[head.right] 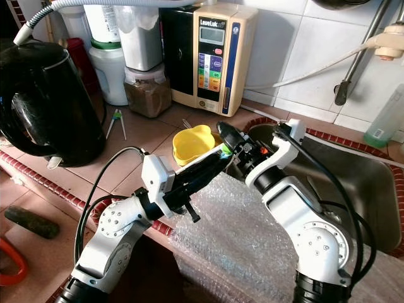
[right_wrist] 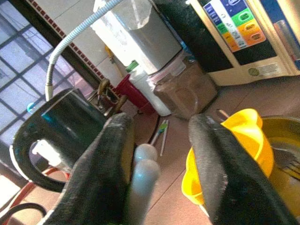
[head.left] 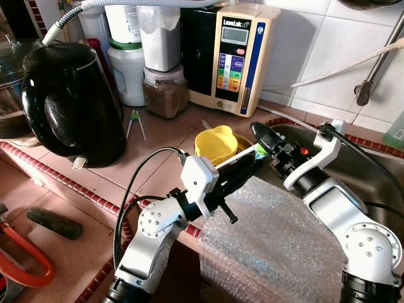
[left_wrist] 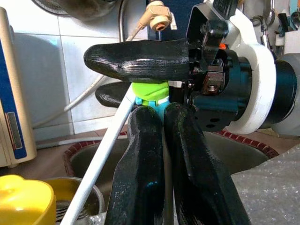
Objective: Kitchen organization
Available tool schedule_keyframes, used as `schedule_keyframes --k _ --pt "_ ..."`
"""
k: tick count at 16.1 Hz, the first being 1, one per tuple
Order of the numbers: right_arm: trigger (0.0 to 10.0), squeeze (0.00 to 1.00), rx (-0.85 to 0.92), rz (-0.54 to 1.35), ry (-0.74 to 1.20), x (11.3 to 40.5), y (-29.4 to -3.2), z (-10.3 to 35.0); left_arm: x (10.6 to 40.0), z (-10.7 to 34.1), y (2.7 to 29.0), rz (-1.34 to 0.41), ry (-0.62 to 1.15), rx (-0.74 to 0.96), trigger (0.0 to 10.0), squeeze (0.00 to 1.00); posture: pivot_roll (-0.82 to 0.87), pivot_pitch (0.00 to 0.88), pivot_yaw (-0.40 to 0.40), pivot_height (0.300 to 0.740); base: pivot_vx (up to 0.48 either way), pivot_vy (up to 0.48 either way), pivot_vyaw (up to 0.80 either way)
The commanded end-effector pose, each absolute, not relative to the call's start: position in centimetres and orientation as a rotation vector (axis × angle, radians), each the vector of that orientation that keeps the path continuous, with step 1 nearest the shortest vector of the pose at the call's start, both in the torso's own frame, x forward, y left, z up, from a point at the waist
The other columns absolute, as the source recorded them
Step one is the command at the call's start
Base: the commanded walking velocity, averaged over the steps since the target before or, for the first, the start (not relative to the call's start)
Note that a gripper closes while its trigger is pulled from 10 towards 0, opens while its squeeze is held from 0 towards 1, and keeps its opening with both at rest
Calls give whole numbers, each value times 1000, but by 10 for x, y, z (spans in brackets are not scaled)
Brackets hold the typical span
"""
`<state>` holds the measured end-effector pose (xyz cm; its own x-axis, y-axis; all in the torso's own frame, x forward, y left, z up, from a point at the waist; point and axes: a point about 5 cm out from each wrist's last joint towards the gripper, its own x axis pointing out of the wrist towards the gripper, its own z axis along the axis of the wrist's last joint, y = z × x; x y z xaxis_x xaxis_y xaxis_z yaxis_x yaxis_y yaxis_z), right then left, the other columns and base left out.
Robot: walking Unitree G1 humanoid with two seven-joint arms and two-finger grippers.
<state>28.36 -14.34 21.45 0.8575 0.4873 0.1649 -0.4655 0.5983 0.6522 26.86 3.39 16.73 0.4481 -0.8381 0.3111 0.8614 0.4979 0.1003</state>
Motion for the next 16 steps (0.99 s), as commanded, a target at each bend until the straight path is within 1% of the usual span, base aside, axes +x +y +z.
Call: schedule_keyframes --k 1,7,9,10,14,16 --pt "0 0 746 526 100 283 -146 204 267 178 30 -1074 -397 -67 0 0 17 0 -18 740 0 0 0" --pt "0 0 746 542 144 280 -149 198 268 178 30 -1066 -398 -66 0 0 20 0 -16 740 0 0 0" --pt "0 0 732 508 126 281 -152 198 268 178 30 -1063 -397 -66 0 0 18 0 -15 740 0 0 0" --pt "0 0 747 456 85 284 -160 201 269 177 30 -1058 -395 -66 0 0 17 0 -15 740 0 0 0" --pt "0 0 737 442 85 284 -162 200 272 178 30 -1033 -397 -67 0 0 16 0 -14 740 0 0 0" --pt "0 0 734 438 82 284 -162 200 274 179 31 -1022 -395 -67 2000 0 17 0 -13 740 0 0 0"
